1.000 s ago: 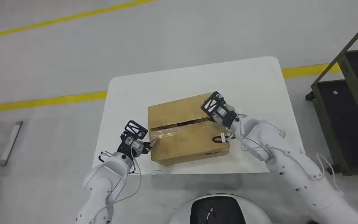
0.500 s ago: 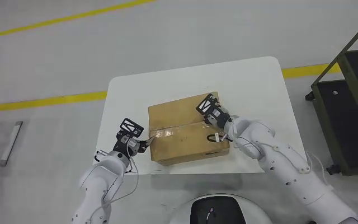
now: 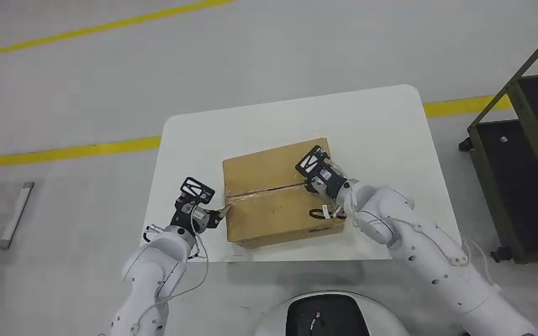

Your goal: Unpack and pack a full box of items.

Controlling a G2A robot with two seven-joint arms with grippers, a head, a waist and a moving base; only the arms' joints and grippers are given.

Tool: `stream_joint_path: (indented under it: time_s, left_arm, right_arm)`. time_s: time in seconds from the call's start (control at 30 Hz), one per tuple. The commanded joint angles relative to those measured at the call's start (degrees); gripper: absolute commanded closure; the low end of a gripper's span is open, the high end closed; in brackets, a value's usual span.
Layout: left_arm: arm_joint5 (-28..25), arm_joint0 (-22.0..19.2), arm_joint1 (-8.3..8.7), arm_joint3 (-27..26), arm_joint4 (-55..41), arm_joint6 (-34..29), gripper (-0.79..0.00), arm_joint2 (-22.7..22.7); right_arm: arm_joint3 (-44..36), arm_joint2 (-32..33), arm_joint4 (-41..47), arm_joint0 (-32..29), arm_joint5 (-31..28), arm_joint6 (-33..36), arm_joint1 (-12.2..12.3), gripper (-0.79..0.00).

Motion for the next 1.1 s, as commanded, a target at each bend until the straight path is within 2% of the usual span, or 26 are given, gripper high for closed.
stream_joint_path:
  time_s: [0.0, 0.2, 0.4, 0.77, 0.83, 1.07]
  left_arm:
    - [-0.28, -0.11, 0.0, 0.01, -0.77, 0.31, -0.785, -0.17]
    - [-0.35, 1.21, 0.39, -1.16, -2.33, -1.02, -0.785, -4.67]
    - [1.1, 6.47, 0.71, -3.1, -2.59, -2.64, -0.785, -9.67]
    - [1.1, 6.47, 0.71, -3.1, -2.59, -2.64, -0.785, -9.67]
    - [1.91, 6.66, 0.71, -2.32, -1.35, -0.95, -0.785, -9.66]
    - [2.78, 5.99, 0.75, 6.69, 9.28, 8.26, -0.785, -5.23]
  right_arm:
    - [0.27, -0.26, -0.28, 0.15, 0.15, -0.11, -0.14, 0.0]
    - [1.1, -0.55, -0.41, 0.47, 1.4, 0.19, -0.62, 0.0]
    - [1.09, -0.25, -0.48, 0.76, 1.32, 0.44, -0.9, 0.0]
    - [0.21, 0.44, -1.0, -0.07, -0.35, 2.13, -1.04, 0.0]
    - [0.24, 0.61, -1.12, -0.29, -0.47, 2.28, -1.05, 0.0]
    - [-0.36, 1.3, -1.15, -0.94, -0.55, 2.58, -1.14, 0.0]
